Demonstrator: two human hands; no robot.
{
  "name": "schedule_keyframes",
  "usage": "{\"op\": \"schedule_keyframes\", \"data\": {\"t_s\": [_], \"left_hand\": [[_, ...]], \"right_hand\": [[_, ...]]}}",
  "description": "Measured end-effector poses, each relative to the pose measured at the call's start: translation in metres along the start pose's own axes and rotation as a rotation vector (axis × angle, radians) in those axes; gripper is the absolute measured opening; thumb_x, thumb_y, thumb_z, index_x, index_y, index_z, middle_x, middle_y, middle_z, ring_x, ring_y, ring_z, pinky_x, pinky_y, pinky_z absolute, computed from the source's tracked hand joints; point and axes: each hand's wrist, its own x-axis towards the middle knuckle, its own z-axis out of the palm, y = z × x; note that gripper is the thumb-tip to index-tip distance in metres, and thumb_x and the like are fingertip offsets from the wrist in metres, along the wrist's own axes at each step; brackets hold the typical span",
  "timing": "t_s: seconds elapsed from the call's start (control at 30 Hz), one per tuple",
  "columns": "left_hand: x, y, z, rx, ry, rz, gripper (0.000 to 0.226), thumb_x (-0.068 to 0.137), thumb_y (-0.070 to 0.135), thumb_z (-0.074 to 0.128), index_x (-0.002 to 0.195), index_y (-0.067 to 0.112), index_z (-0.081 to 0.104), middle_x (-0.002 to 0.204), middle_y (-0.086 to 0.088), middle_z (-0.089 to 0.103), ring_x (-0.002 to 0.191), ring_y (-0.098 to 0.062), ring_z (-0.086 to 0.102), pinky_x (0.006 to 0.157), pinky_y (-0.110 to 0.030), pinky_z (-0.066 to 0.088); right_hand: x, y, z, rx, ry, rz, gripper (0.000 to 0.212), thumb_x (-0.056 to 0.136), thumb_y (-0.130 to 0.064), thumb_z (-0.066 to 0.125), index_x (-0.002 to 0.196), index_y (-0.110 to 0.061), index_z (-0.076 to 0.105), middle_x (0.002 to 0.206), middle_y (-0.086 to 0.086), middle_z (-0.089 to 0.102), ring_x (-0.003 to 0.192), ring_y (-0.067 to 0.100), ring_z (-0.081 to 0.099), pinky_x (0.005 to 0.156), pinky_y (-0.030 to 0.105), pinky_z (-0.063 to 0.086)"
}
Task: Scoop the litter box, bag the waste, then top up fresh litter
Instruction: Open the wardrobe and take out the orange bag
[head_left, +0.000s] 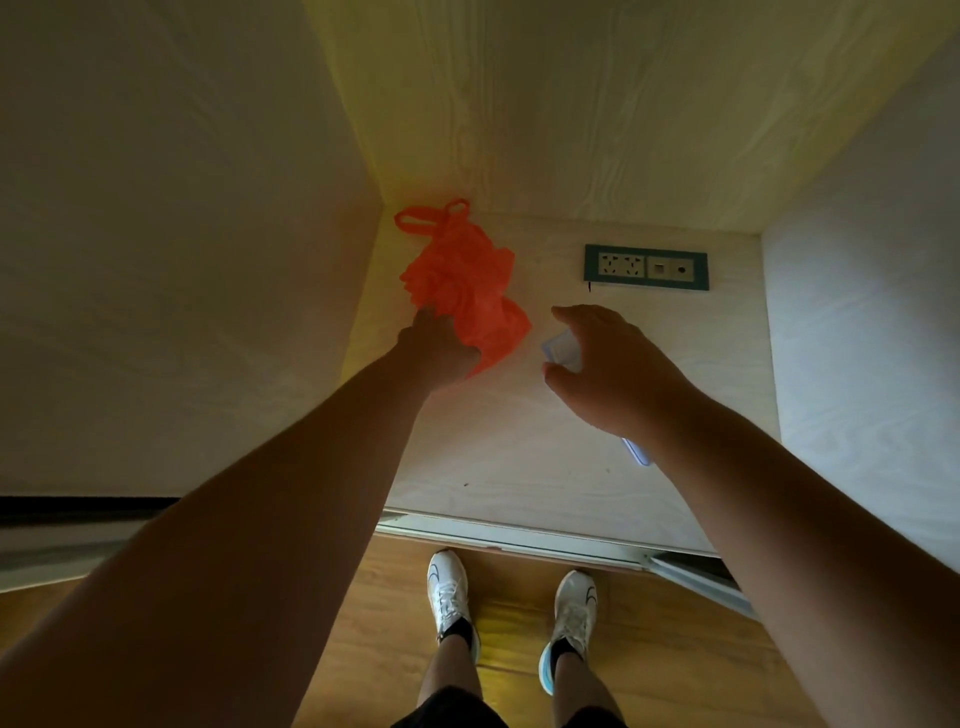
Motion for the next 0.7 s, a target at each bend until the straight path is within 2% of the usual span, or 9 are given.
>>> {"op": "schedule_keyframes", "data": {"t_s": [0.07,0.17,0.23,0.3,0.37,0.43,0.47,0.57,0.7], "left_hand": [[0.0,-0.002,-0.001,-0.044,-0.012,-0.001,0.084,0.096,0.046,0.063,0.164,0.016,0.025,0.17,-0.012,0.021,0.15,-0.04,0.033,0.121,-0.045,0.034],[-0.009,0.0,-0.007,-0.149,0.114,0.052,0.075,0.092,0.038,0.067,0.157,0.014,0.04,0.158,-0.013,0.043,0.14,-0.037,0.048,0.111,-0.039,0.043],[-0.022,0.005,-0.016,-0.205,0.231,0.131,0.06,0.093,0.032,0.067,0.149,0.014,0.053,0.151,-0.011,0.051,0.137,-0.031,0.051,0.108,-0.032,0.041],[-0.042,0.01,-0.027,-0.264,0.339,0.203,0.05,0.095,0.028,0.066,0.143,0.015,0.06,0.149,-0.007,0.054,0.137,-0.023,0.051,0.109,-0.024,0.035],[-0.063,0.013,-0.035,-0.342,0.435,0.272,0.042,0.094,0.024,0.068,0.135,0.016,0.067,0.144,-0.002,0.058,0.133,-0.017,0.054,0.11,-0.018,0.033],[-0.086,0.015,-0.042,-0.44,0.485,0.38,0.037,0.09,0.026,0.071,0.126,0.016,0.074,0.133,0.004,0.062,0.125,-0.013,0.06,0.112,-0.028,0.046],[-0.097,0.015,-0.043,-0.509,0.489,0.429,0.036,0.087,0.028,0.071,0.121,0.016,0.076,0.127,0.009,0.062,0.12,-0.009,0.062,0.106,-0.034,0.053],[-0.128,0.021,-0.046,-0.633,0.461,0.534,0.03,0.084,0.026,0.069,0.111,0.019,0.079,0.116,0.016,0.062,0.11,-0.004,0.066,0.093,-0.035,0.061],[-0.159,0.028,-0.048,-0.61,0.444,0.701,0.026,0.084,0.012,0.069,0.107,0.014,0.08,0.117,0.007,0.066,0.109,-0.009,0.068,0.097,-0.037,0.058]], "right_hand": [[0.0,-0.005,-0.001,0.015,-0.006,0.003,0.068,0.097,-0.038,0.059,0.158,-0.026,0.03,0.162,0.0,0.034,0.144,0.025,0.039,0.116,0.046,0.039],[-0.001,-0.01,-0.006,0.074,-0.009,0.014,0.066,0.098,-0.038,0.058,0.158,-0.027,0.031,0.161,0.0,0.034,0.141,0.024,0.043,0.115,0.042,0.039],[-0.003,-0.013,-0.012,0.149,0.003,0.028,0.065,0.099,-0.039,0.059,0.157,-0.028,0.033,0.158,0.003,0.04,0.131,0.024,0.052,0.11,0.041,0.044],[-0.005,-0.015,-0.019,0.23,0.031,0.04,0.063,0.098,-0.041,0.06,0.155,-0.03,0.036,0.156,0.004,0.043,0.132,0.024,0.052,0.106,0.037,0.044],[-0.007,-0.019,-0.029,0.326,0.06,0.056,0.06,0.098,-0.046,0.06,0.153,-0.034,0.04,0.152,0.0,0.047,0.123,0.02,0.056,0.093,0.03,0.045],[-0.007,-0.024,-0.038,0.417,0.095,0.068,0.062,0.094,-0.058,0.059,0.15,-0.039,0.043,0.148,-0.005,0.051,0.118,0.018,0.06,0.095,0.033,0.05],[-0.008,-0.028,-0.043,0.449,0.101,0.062,0.067,0.089,-0.066,0.059,0.149,-0.042,0.042,0.148,-0.006,0.052,0.122,0.019,0.06,0.101,0.039,0.051],[-0.013,-0.037,-0.054,0.585,0.081,0.062,0.091,0.07,-0.086,0.057,0.15,-0.05,0.033,0.154,-0.01,0.046,0.133,0.019,0.053,0.108,0.048,0.047],[-0.027,-0.046,-0.065,0.693,0.1,0.025,0.072,0.083,-0.071,0.065,0.147,-0.05,0.038,0.137,-0.015,0.056,0.122,0.015,0.06,0.096,0.042,0.054]]}}
